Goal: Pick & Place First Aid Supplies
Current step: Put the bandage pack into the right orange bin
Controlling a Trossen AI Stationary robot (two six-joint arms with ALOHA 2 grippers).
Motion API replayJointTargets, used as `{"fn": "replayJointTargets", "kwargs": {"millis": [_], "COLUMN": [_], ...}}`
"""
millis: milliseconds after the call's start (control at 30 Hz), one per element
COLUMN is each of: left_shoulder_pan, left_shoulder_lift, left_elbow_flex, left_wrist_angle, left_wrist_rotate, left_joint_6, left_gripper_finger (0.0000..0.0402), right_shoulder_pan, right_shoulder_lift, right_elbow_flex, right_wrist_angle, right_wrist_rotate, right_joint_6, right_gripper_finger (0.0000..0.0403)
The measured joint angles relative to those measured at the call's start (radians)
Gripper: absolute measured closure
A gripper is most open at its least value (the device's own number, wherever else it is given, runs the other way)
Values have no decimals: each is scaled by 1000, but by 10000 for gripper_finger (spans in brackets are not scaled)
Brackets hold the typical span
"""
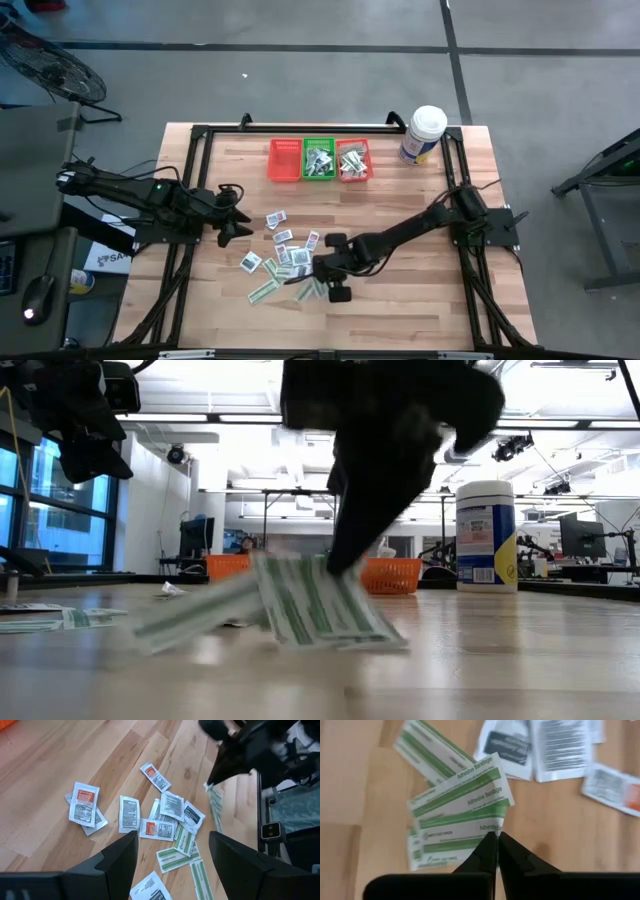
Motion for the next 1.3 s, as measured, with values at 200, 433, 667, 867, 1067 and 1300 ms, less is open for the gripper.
{"fn": "replayJointTargets", "kwargs": {"millis": [200, 433, 667, 867, 1067, 1300], "left_shoulder_pan": [0, 0, 0, 0, 0, 0], "left_shoulder_lift": [0, 0, 0, 0, 0, 0], "left_elbow_flex": [0, 0, 0, 0, 0, 0], "left_wrist_angle": [0, 0, 3, 4, 4, 4], "left_wrist_rotate": [0, 0, 1, 2, 2, 3], "left_joint_6": [0, 0, -6, -11, -10, -2], "left_gripper_finger": [161, 161, 161, 161, 161, 161], "right_shoulder_pan": [-10, -38, -64, -81, -95, -101], "right_shoulder_lift": [-61, -59, -59, -59, -59, -85], "right_elbow_flex": [2, 3, 4, 4, 4, 7], "right_wrist_angle": [-34, -49, -75, -78, -92, -86], "right_wrist_rotate": [31, -4, -28, -63, -88, -55], "right_joint_6": [3, 25, 4, 29, 28, 82], "right_gripper_finger": [401, 402, 402, 379, 387, 400]}}
